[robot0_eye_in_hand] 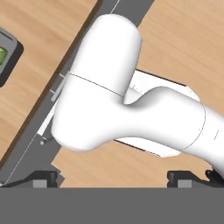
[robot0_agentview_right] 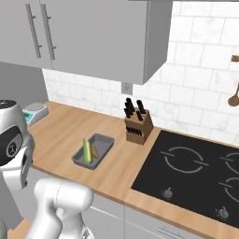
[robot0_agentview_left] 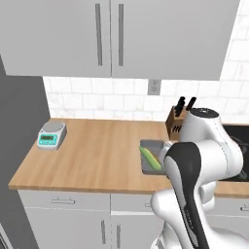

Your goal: Take the meat container that has the steak and place it on the second highest rack of the freezer. Then take the vegetable container that has the sweet potato and corn and place it on the highest rack of the freezer.

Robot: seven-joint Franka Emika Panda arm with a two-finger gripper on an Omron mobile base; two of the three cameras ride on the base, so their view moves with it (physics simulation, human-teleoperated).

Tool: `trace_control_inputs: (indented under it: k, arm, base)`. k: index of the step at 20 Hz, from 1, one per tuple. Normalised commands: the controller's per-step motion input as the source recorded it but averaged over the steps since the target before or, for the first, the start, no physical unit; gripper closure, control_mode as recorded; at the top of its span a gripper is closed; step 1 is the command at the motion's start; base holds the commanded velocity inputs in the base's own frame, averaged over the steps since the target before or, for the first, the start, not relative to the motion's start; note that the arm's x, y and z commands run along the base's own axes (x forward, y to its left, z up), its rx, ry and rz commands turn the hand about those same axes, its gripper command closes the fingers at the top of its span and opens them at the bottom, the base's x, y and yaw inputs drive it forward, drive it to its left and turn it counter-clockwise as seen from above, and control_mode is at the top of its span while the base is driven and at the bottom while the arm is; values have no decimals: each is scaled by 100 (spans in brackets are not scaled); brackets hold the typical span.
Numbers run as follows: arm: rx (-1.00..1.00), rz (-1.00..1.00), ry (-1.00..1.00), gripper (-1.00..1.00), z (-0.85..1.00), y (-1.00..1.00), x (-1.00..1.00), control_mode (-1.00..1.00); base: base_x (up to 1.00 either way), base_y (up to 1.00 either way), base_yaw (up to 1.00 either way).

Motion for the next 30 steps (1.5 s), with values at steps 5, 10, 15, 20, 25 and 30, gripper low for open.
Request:
trace_control_inputs:
  k: [5,10,15,20,25,30]
  arm:
    - [1,-10,0,-100,-9,5,34,-100]
    - [0,-38,0,-100,-25,30,100,-100]
    - [0,-34,1,-100,-29,65,79,-100]
    - [-1,-43,7,-100,-59,38,20,-100]
    - [-4,-38,15,-100,-51,0,45,-100]
    - [-6,-20,0,-100,-20,-5,62,-100]
  base:
    - [0,0,0]
    - [0,0,0]
    - [0,0,0]
    - [0,0,0]
    - [0,0,0]
    - [0,0,0]
